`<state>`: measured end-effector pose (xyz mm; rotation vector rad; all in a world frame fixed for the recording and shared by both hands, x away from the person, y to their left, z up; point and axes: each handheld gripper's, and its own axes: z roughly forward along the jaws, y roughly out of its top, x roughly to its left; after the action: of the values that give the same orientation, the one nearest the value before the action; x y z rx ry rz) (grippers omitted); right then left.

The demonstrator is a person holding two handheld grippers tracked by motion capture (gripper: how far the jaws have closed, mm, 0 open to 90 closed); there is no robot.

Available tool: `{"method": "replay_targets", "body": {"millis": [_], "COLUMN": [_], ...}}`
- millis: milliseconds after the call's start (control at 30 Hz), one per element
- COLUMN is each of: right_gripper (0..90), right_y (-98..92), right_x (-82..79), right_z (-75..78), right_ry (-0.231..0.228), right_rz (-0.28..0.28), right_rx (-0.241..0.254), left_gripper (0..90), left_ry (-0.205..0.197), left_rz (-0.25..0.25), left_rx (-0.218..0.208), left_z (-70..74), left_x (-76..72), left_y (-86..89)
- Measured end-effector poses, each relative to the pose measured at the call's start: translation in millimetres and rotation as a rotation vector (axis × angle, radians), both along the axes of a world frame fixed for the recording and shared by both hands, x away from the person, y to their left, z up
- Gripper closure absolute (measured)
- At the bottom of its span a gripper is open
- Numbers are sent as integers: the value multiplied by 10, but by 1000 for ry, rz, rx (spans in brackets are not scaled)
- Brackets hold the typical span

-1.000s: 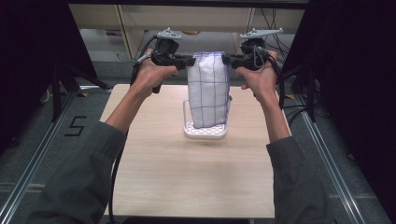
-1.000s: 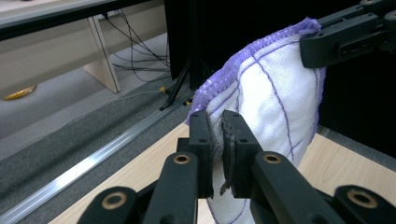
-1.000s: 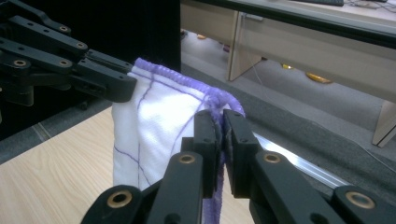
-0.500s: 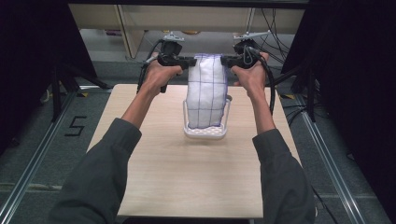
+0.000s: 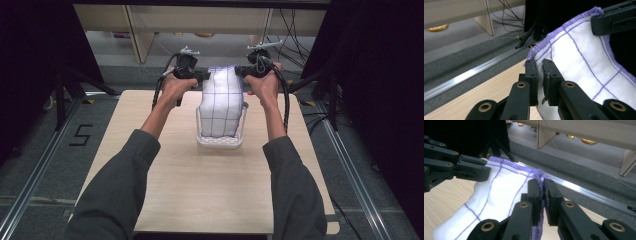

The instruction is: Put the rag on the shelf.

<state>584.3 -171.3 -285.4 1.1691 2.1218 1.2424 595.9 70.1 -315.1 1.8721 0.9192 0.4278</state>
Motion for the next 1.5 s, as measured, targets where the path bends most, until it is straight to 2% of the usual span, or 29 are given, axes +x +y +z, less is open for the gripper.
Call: {"method": "replay_targets", "body": {"millis": [67,100,200,233,300,333,400,433,467,600,633,667,700,733,833,900,933,967,1000,1033,1067,1167,1200,1333,1367,1400,1433,1467,1500], "right_gripper": [844,844,844,844,843,843,843,843,842,840,839,838,833,825,776,758,750,742,734,723,707,667,643,587,587,586,585,583,579], "right_y": [4,16,20,18,40,55,67,86,77,86,81,90,85,95,95,93,93,93,90,99,70,39,16,-22,-23,-46,-55,-60,-68], "right_x": [42,51,106,129,142,147,174,163,184,195,203,196,207,204,200,206,191,189,196,176,194,185,192,165,150,154,138,115,106], "right_z": [-64,-95,-197,-237,-283,-308,-352,-369,-391,-481,-500,-516,-529,-544,-542,-533,-512,-508,-518,-509,-510,-506,-499,-450,-440,-432,-417,-400,-398], "right_ry": [-4,19,41,32,60,80,75,99,92,128,111,130,115,129,138,117,148,148,127,146,128,138,125,146,148,128,135,153,142], "right_rz": [7,-8,-8,-2,-7,-10,5,-15,-2,-8,-2,-14,1,-5,-22,-8,-12,-9,-9,-24,-13,-32,-18,-26,-37,-22,-24,-36,-39], "right_rx": [-17,-11,-9,-18,-22,-16,-27,-21,-36,-37,-51,-36,-50,-41,-52,-50,-56,-63,-65,-49,-60,-60,-77,-67,-52,-65,-72,-63,-54], "left_gripper": [828,828,828,828,828,828,827,827,826,818,814,808,799,797,776,743,720,690,672,675,672,646,638,623,616,604,594,595,594], "left_ry": [6,6,25,31,41,44,53,53,58,80,86,93,101,107,115,126,133,139,138,133,133,137,135,133,135,139,145,151,148], "left_rz": [5,5,9,9,10,16,13,13,12,13,11,10,10,5,7,6,3,2,3,7,11,22,26,30,33,38,39,30,25], "left_rx": [-2,-2,20,24,39,34,36,36,38,42,44,42,40,41,40,36,37,40,37,35,33,17,19,12,5,-11,-29,-26,-14], "left_z": [-41,-41,-126,-150,-189,-207,-241,-241,-270,-339,-353,-366,-376,-381,-393,-390,-387,-381,-375,-366,-355,-330,-324,-310,-311,-315,-328,-344,-361], "left_x": [4,4,11,11,7,3,0,0,-4,-2,0,2,1,0,-5,-7,-10,-17,-27,-39,-49,-75,-83,-128,-140,-154,-168,-180,-193], "left_y": [1,1,16,17,23,26,33,33,37,44,44,42,42,47,69,92,104,118,135,156,181,266,293,397,421,446,470,489,502]}}
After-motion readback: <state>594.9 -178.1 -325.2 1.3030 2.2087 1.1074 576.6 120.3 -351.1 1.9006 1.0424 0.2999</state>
